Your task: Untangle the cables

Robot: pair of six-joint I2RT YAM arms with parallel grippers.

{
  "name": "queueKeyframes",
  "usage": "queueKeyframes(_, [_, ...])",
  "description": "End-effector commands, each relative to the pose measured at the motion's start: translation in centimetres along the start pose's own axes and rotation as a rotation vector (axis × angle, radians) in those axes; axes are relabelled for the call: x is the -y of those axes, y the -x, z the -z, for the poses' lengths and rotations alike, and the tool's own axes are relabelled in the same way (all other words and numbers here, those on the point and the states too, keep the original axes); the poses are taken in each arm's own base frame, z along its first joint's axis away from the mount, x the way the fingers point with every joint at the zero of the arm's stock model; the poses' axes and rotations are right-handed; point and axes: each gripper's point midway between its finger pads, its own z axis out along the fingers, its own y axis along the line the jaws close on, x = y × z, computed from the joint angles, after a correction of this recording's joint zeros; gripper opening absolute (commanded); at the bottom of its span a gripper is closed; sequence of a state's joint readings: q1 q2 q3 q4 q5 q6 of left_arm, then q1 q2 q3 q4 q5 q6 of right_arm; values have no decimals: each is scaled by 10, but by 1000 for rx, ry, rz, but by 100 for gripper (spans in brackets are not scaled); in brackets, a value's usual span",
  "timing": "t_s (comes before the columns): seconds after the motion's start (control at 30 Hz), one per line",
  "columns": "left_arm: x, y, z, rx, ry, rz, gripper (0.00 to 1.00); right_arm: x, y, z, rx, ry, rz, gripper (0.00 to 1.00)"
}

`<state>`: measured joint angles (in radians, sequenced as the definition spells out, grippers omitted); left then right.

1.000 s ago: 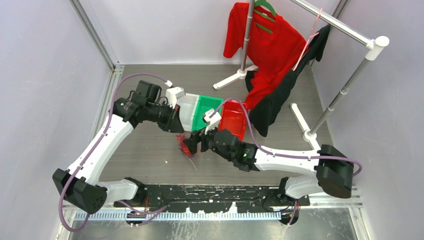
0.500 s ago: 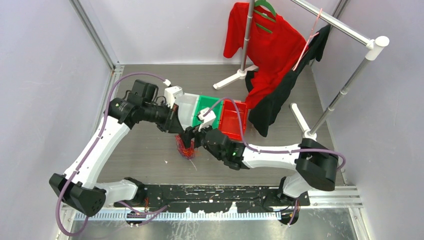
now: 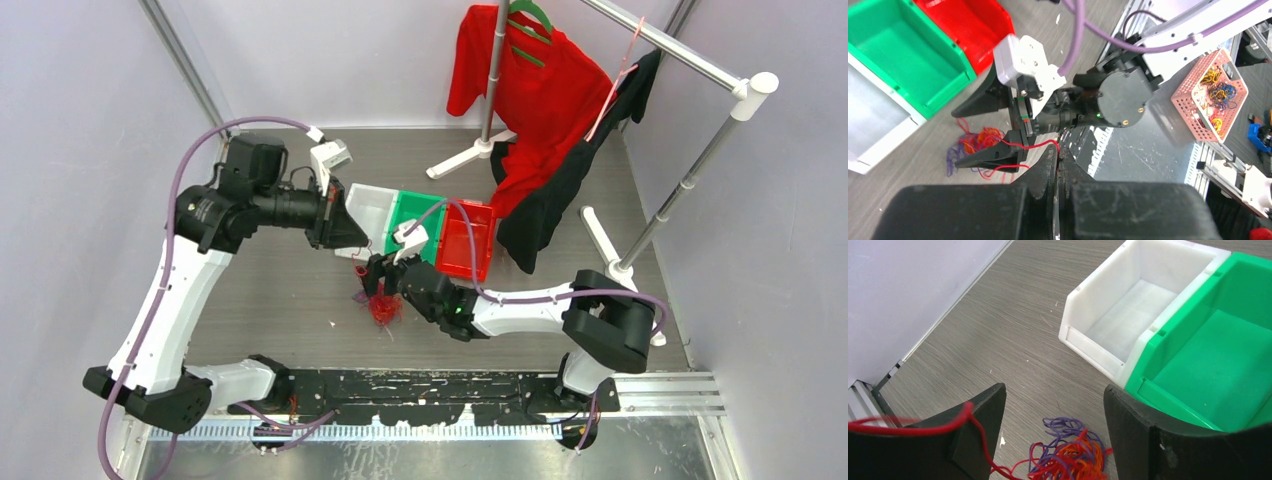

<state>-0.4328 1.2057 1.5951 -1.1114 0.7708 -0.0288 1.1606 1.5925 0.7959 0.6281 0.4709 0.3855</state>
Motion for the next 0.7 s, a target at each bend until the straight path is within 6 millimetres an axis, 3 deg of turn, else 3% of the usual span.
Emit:
queueKeyframes(0.0, [32,27,25,92,-41,-80,0,7,6,3,58,-15,-71,76])
queueKeyframes(0.27, [40,71,56,206,77,-212,0,31,-25,21,11,-55,-109,75])
queueKeyframes(0.6, [55,124,105,405,237,-366,0,43,-40,33,-9,-71,-142,74])
queueKeyframes(0.67, [46,135,106,421,280,-375,0,44,-42,34,-14,-72,-146,74])
